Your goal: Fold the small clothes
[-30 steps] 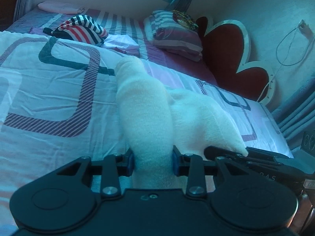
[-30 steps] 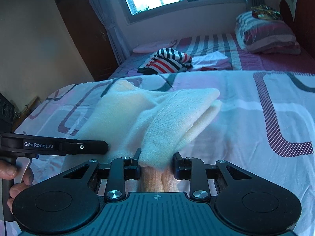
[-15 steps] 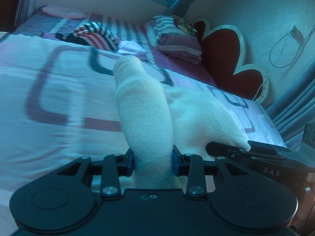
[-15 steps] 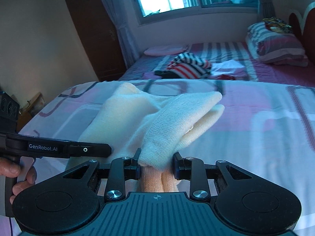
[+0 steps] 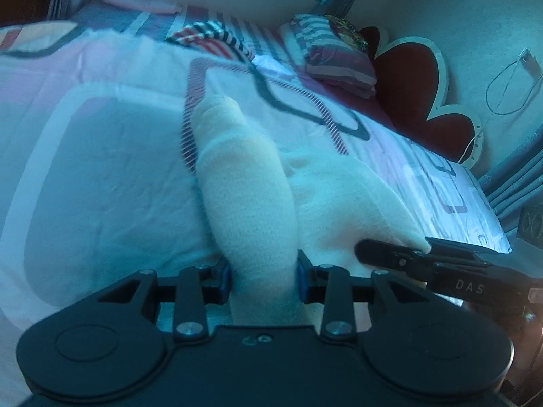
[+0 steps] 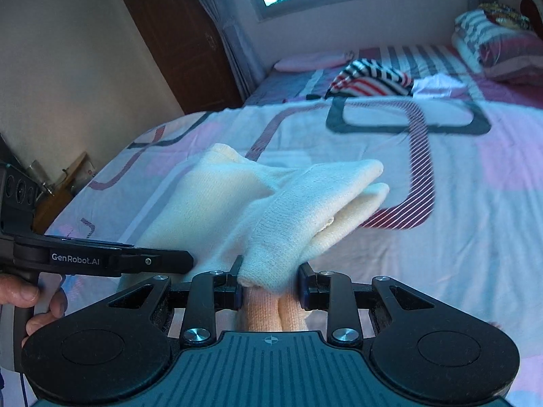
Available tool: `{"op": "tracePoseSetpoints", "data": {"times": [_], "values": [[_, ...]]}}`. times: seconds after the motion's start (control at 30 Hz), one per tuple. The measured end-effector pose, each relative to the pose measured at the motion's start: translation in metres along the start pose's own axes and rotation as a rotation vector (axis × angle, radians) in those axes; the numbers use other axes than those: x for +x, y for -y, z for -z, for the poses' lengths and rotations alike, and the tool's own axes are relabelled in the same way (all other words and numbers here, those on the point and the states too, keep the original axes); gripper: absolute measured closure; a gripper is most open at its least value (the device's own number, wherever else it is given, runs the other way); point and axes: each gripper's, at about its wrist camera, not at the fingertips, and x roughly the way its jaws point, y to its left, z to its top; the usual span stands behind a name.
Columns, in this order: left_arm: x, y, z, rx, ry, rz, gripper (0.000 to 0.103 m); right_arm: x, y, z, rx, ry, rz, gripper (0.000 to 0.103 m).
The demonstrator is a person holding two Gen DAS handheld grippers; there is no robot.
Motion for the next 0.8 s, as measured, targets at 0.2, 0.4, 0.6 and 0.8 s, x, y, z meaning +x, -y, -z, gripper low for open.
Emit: {"op": "tracePoseSetpoints", "data": {"times": [0.2,0.4,0.6,0.8], "values": [[0.013,-0.03,0.008,-0.056,0.0,0.077,0.05,0.022,0.026,0.012,0.1,-0.046,0.005,0.073],[0.005,-0.035,0.007,-0.045,0.08,0.08,0.037,0.015,0.042,0.015,0.206,-0.035,-0.028,0.039],[0.01,-0.06,-0.01,-0.195,0.164,0.148,0.041,0.023,0.069,-0.011,0.336,-0.001,-0.059,0.036],[0.026,-0.055,-0.017,-0.159,0.185,0.163,0.059,0.047,0.066,-0.031,0.211,0.035,-0.036,0.075]]}}
